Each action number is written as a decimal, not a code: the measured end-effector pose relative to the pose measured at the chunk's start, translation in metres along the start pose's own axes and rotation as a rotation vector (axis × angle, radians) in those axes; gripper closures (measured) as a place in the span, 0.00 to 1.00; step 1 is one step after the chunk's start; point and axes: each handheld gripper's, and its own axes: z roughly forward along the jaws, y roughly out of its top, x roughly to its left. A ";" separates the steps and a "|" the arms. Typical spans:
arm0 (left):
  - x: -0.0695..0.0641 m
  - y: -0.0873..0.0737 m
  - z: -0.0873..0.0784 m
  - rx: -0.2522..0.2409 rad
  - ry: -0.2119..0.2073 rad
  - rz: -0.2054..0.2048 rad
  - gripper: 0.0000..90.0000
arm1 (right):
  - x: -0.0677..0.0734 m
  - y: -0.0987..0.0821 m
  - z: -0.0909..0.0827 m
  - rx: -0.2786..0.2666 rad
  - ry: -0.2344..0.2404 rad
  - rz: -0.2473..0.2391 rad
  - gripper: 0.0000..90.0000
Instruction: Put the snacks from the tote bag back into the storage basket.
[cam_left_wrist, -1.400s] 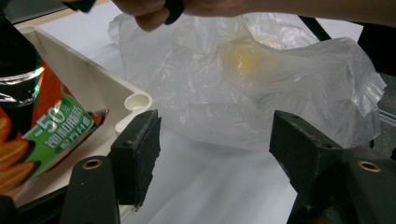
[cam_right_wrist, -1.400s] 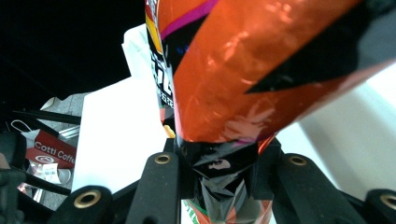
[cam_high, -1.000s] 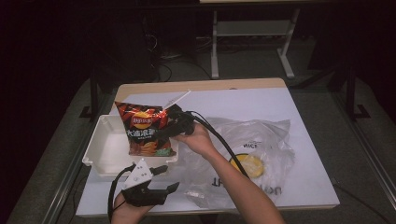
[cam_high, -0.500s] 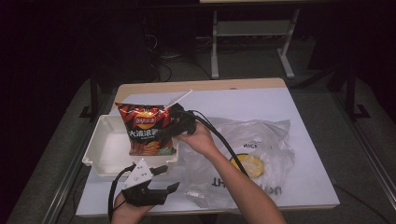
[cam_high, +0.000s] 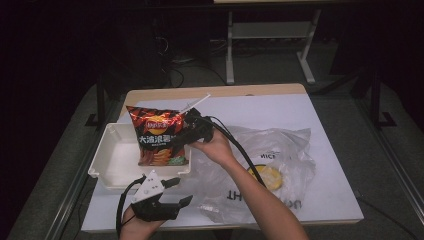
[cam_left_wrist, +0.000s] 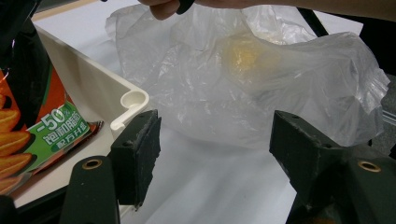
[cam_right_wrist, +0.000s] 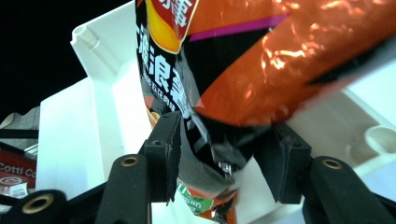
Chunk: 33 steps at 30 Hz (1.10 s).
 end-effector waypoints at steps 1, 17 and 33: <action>0.000 0.000 0.000 0.001 0.000 0.001 0.37 | -0.001 -0.001 -0.002 -0.004 -0.002 0.004 0.56; 0.004 -0.001 -0.002 -0.010 0.019 -0.017 0.37 | -0.011 -0.004 -0.027 -0.029 -0.027 0.040 0.53; 0.006 -0.001 -0.004 -0.007 0.027 -0.021 0.36 | -0.015 -0.010 -0.049 -0.055 -0.013 0.040 0.49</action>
